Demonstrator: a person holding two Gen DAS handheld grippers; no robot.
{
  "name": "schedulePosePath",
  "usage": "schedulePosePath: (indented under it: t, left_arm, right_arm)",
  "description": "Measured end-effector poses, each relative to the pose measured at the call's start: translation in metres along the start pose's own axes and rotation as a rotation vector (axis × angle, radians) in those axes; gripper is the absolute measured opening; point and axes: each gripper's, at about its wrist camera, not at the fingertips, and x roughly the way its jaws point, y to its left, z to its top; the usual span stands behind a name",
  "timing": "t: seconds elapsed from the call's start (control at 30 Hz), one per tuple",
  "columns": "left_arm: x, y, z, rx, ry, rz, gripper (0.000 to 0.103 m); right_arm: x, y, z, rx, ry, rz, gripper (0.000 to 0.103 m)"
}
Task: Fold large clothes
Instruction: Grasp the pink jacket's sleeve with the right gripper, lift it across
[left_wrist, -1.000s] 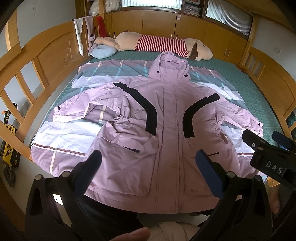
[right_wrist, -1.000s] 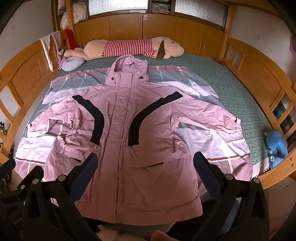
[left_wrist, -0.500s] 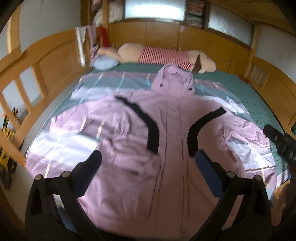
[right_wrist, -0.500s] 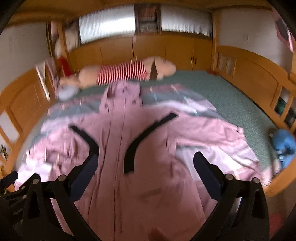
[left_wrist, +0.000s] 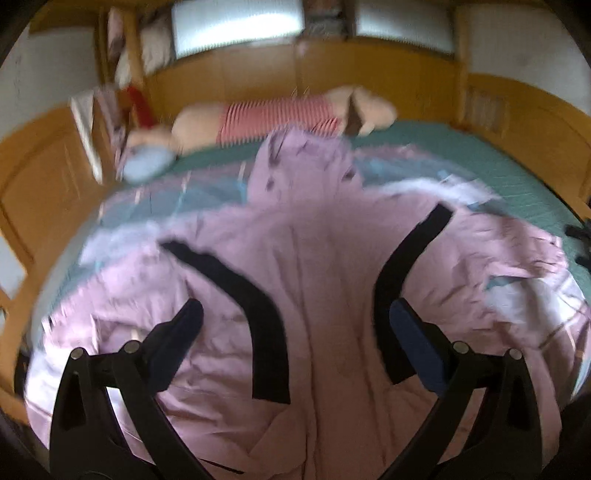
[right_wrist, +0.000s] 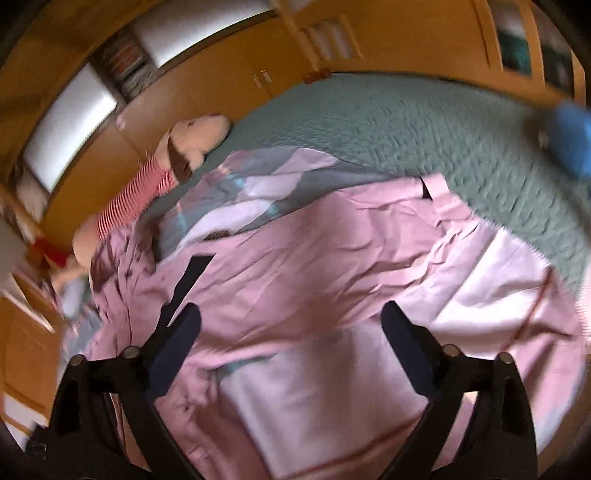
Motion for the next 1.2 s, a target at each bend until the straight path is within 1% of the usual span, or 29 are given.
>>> schedulePosePath:
  t: [0.03, 0.07, 0.1, 0.13, 0.2, 0.3, 0.37, 0.4, 0.43, 0.47, 0.5, 0.53, 0.6, 0.63, 0.67, 0.7, 0.73, 0.77, 0.8, 0.83, 0.87, 0.93, 0.97, 1.0, 1.07, 1.13, 1.17, 1.2]
  left_arm:
    - [0.012, 0.006, -0.004, -0.03, 0.022, 0.003, 0.101]
    - [0.024, 0.011, -0.009, -0.058, 0.042, 0.006, 0.1]
    - [0.038, 0.016, -0.015, -0.085, 0.066, 0.011, 0.097]
    - [0.045, 0.02, -0.019, -0.094, 0.082, 0.014, 0.094]
    - [0.06, 0.026, -0.026, -0.104, 0.111, 0.012, 0.094]
    - [0.069, 0.032, -0.032, -0.116, 0.124, 0.012, 0.095]
    - [0.07, 0.033, -0.036, -0.111, 0.124, 0.033, 0.096]
    - [0.07, 0.033, -0.037, -0.107, 0.122, 0.04, 0.097]
    - [0.071, 0.033, -0.037, -0.098, 0.119, 0.048, 0.098]
    - [0.07, 0.033, -0.036, -0.091, 0.117, 0.054, 0.098]
    - [0.07, 0.032, -0.036, -0.084, 0.115, 0.062, 0.098]
    - [0.069, 0.032, -0.035, -0.08, 0.114, 0.066, 0.099]
    - [0.069, 0.031, -0.035, -0.078, 0.114, 0.065, 0.099]
    - [0.069, 0.031, -0.035, -0.078, 0.116, 0.066, 0.099]
    - [0.069, 0.03, -0.035, -0.077, 0.119, 0.068, 0.1]
    - [0.07, 0.03, -0.035, -0.075, 0.122, 0.07, 0.1]
    - [0.07, 0.029, -0.035, -0.074, 0.125, 0.071, 0.1]
    - [0.071, 0.029, -0.035, -0.073, 0.13, 0.07, 0.1]
    - [0.071, 0.029, -0.034, -0.073, 0.132, 0.064, 0.1]
    - [0.071, 0.029, -0.032, -0.073, 0.133, 0.057, 0.1]
    - [0.071, 0.03, -0.032, -0.077, 0.133, 0.054, 0.1]
    - [0.071, 0.033, -0.033, -0.086, 0.139, 0.052, 0.101]
    - [0.072, 0.034, -0.034, -0.091, 0.146, 0.049, 0.101]
    - [0.073, 0.035, -0.034, -0.099, 0.156, 0.039, 0.101]
    - [0.072, 0.037, -0.035, -0.112, 0.159, 0.019, 0.101]
    - [0.07, 0.038, -0.035, -0.116, 0.146, 0.022, 0.101]
    - [0.069, 0.038, -0.035, -0.111, 0.144, 0.033, 0.101]
    - [0.068, 0.039, -0.035, -0.108, 0.142, 0.038, 0.101]
  right_arm:
    - [0.008, -0.013, 0.0, 0.028, 0.001, -0.007, 0.081]
    - [0.02, -0.025, 0.0, 0.059, 0.021, -0.03, 0.078]
    - [0.033, -0.033, 0.002, 0.094, 0.063, -0.058, 0.075]
    - [0.043, -0.038, 0.003, 0.117, 0.094, -0.072, 0.075]
    - [0.062, -0.044, 0.004, 0.142, 0.132, -0.093, 0.075]
    - [0.086, -0.049, 0.002, 0.18, 0.177, -0.091, 0.075]
    - [0.106, -0.055, 0.0, 0.216, 0.209, -0.105, 0.073]
    - [0.11, -0.058, 0.001, 0.227, 0.203, -0.111, 0.066]
    - [0.111, -0.059, 0.001, 0.233, 0.171, -0.125, 0.057]
    - [0.109, -0.058, 0.002, 0.226, 0.146, -0.143, 0.029]
    - [0.105, -0.057, 0.003, 0.207, 0.112, -0.158, 0.012]
    - [0.101, -0.058, 0.004, 0.212, 0.086, -0.15, 0.008]
    - [0.09, -0.056, 0.006, 0.222, 0.029, -0.147, 0.005]
    - [0.083, -0.049, 0.007, 0.198, -0.003, -0.158, 0.005]
    - [0.075, -0.04, 0.009, 0.158, -0.044, -0.172, 0.004]
    - [0.062, -0.023, 0.011, 0.095, -0.11, -0.185, 0.004]
    - [0.049, -0.01, 0.011, 0.056, -0.161, -0.175, 0.004]
    - [0.034, 0.004, 0.011, 0.025, -0.209, -0.148, 0.004]
    - [0.014, 0.025, 0.008, -0.025, -0.264, -0.103, 0.004]
    - [-0.002, 0.044, 0.005, -0.079, -0.3, -0.07, 0.004]
    - [-0.022, 0.073, -0.002, -0.172, -0.341, -0.027, 0.004]
    - [-0.046, 0.117, -0.016, -0.3, -0.375, 0.052, 0.004]
    - [-0.054, 0.135, -0.021, -0.34, -0.38, 0.087, 0.004]
    - [-0.064, 0.161, -0.031, -0.396, -0.373, 0.146, 0.004]
    - [-0.072, 0.2, -0.049, -0.476, -0.339, 0.237, 0.004]
    - [-0.072, 0.241, -0.077, -0.585, -0.274, 0.32, 0.004]
    - [-0.069, 0.264, -0.097, -0.657, -0.222, 0.361, 0.004]
    - [-0.065, 0.277, -0.109, -0.698, -0.19, 0.381, 0.004]
